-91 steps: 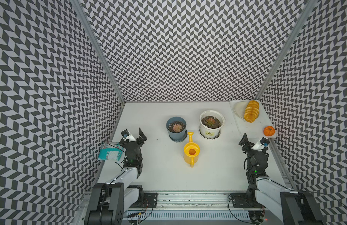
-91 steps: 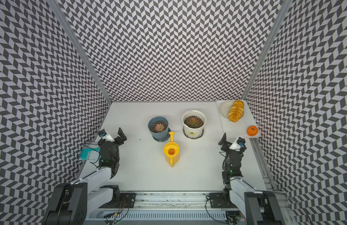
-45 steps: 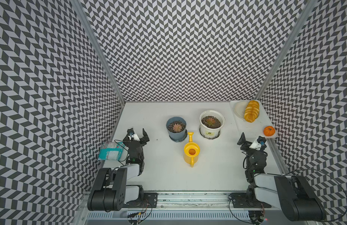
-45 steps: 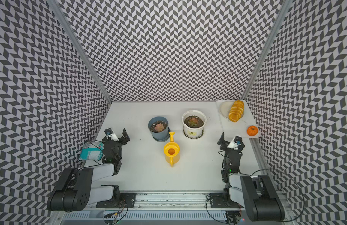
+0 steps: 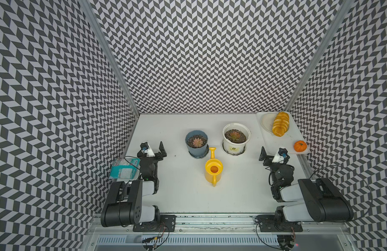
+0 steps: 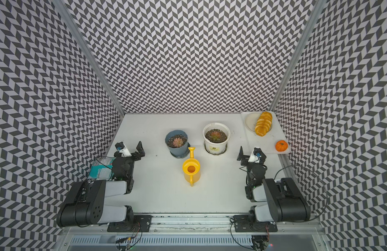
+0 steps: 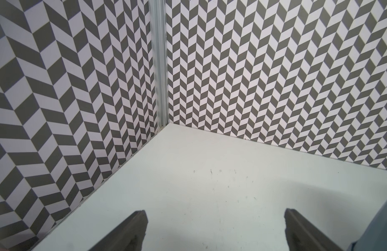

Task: Water the succulent around the soil edge
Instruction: Reset both arms

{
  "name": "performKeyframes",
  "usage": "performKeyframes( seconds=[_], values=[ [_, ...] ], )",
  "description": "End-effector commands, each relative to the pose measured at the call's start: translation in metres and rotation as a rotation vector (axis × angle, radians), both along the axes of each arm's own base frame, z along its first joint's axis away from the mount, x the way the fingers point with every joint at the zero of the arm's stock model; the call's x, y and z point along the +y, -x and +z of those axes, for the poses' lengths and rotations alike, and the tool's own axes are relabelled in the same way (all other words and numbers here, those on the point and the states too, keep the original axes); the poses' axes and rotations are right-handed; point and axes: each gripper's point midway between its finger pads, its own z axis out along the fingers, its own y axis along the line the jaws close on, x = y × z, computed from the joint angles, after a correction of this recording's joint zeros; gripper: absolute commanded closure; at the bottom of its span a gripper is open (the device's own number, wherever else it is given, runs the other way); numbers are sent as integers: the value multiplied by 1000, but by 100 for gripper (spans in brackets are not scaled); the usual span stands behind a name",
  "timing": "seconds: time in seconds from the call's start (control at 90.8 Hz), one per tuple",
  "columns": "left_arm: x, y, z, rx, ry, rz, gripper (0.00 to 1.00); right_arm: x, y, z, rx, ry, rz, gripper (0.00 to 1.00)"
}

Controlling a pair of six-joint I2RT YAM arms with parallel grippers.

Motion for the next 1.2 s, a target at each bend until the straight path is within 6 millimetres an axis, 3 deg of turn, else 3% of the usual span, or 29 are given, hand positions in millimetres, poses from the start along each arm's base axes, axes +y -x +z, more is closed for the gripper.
performKeyframes(
  seconds=[0.0,0.132,0.375,0.573,0.793,0.859,0.903,1.19],
  values=[
    [-5,3,10,-41,-27,-1,0,17,0,20,-87,60,64,0],
    [-9,10,12,-64,-51,15,0,23,6,20,-99,84,80,0],
    [-53,6,3,-58,-185,-166,0,33,7,19,-103,133,94,0],
    [-55,5,0,-50,-194,-177,0,29,4,17,-87,122,63,0],
    [-50,-14,-12,9,-174,-173,0,3,-19,7,-14,42,-91,0],
    [-43,-23,-18,42,-129,-179,0,-9,-32,-6,58,5,-150,0],
    [-37,-26,-17,44,-107,-178,0,-14,-43,2,46,-26,-146,0],
    [-37,-26,-17,43,-110,-171,0,-18,-44,3,49,-35,-142,0]
  ],
)
